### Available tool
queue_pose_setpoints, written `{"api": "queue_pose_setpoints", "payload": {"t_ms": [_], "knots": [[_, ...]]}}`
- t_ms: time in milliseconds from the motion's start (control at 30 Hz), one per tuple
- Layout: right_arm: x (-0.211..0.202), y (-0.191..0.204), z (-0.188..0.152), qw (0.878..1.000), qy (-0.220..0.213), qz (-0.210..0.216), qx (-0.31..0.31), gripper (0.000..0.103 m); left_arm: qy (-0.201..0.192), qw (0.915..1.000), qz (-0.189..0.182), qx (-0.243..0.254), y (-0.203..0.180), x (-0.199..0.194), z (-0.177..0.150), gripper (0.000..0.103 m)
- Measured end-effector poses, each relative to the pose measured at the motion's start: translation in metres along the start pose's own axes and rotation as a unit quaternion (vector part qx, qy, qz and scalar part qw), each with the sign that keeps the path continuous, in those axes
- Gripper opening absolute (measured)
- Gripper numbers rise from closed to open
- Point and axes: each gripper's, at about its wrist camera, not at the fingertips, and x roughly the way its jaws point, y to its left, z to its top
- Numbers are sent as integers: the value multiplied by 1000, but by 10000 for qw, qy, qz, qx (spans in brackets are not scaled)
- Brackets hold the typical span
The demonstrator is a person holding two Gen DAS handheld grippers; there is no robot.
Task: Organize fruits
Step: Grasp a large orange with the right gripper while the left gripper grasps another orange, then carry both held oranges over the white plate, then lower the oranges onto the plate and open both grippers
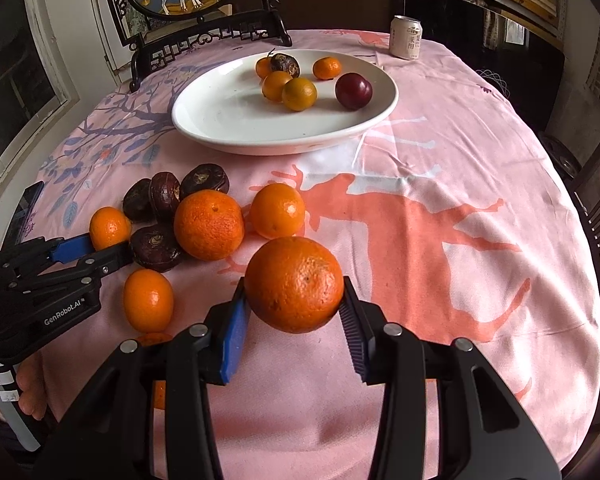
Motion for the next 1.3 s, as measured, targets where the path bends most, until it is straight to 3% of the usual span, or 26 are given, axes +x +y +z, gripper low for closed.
{"api": "queue_pose_setpoints", "payload": {"t_ms": [333,467,600,700,833,1000,1167,1300], "knots": [[-2,0,-1,10000,-24,35,25,44,-29,10000,-11,-52,1,-3,0,38],[-9,-1,3,9999,-42,107,-38,44,-197,9998,-48,-73,7,-24,4,38],[-17,-9,22,9998,-134,123,-114,44,-523,9984,-204,-56,15,-53,27,38],[-18,-12,49,9993,-204,222,-224,44,-548,9978,-361,-33,18,-56,65,38],[-5,-8,102,9975,-426,287,-477,44,-371,9989,-298,-49,15,-25,134,38],[46,-10,167,9975,-359,145,-591,44,-130,9999,-20,14,-3,36,203,38],[101,-26,200,9990,-28,53,-449,44,201,9998,-29,-26,-11,87,230,38],[115,-33,208,9991,35,147,-404,45,360,9993,-84,-4,-13,109,235,39]]}}
